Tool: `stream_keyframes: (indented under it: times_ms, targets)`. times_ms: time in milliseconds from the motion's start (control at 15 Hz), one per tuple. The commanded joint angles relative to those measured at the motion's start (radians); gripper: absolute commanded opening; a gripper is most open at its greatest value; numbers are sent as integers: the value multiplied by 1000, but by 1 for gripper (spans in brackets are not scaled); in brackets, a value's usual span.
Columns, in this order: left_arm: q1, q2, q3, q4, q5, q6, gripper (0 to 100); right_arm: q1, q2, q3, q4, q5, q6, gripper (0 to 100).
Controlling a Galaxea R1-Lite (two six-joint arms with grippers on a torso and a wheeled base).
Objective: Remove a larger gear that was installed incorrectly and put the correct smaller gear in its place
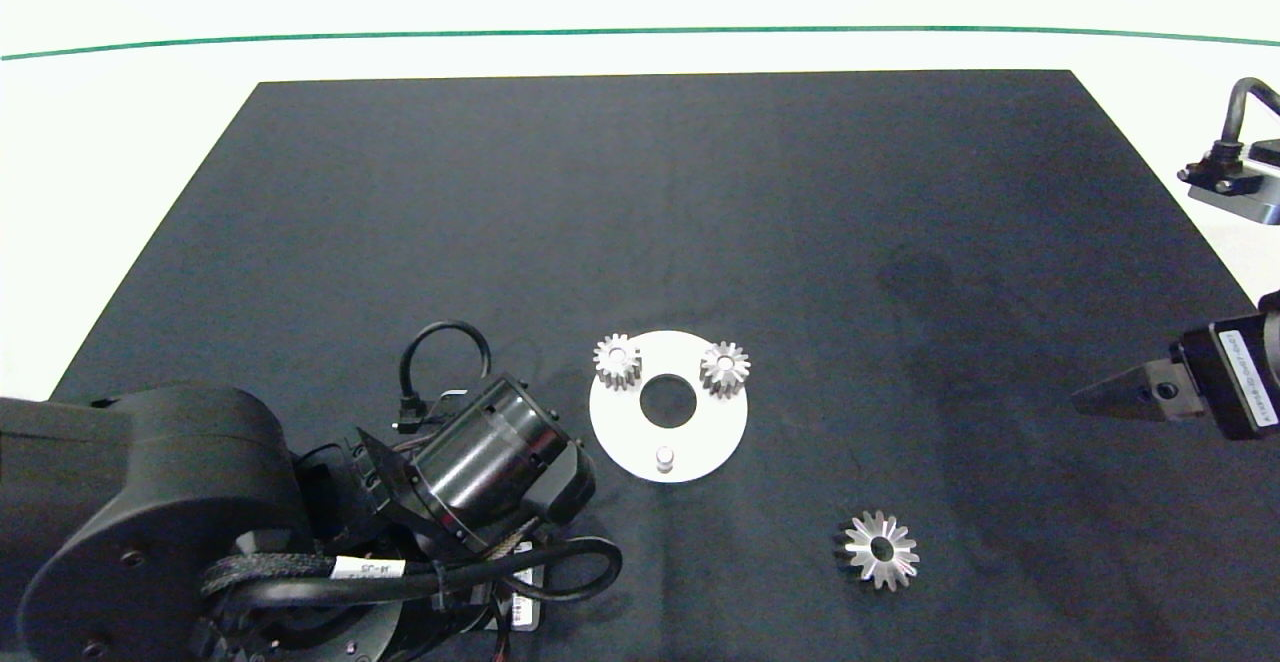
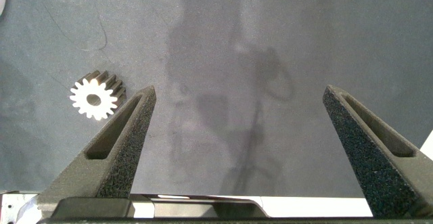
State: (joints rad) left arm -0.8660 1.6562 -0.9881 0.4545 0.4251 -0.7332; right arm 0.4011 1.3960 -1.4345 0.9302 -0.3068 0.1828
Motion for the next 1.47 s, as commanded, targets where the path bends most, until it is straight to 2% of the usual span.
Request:
stream_keyframes:
  times_ms: [67, 1467]
  targets:
    - [1, -3, 0, 3, 3, -5, 59, 1, 3, 0, 6, -2, 1, 100]
    - [-33, -24, -1, 12, 3, -3, 17, 5, -22, 2, -7, 0, 6, 100]
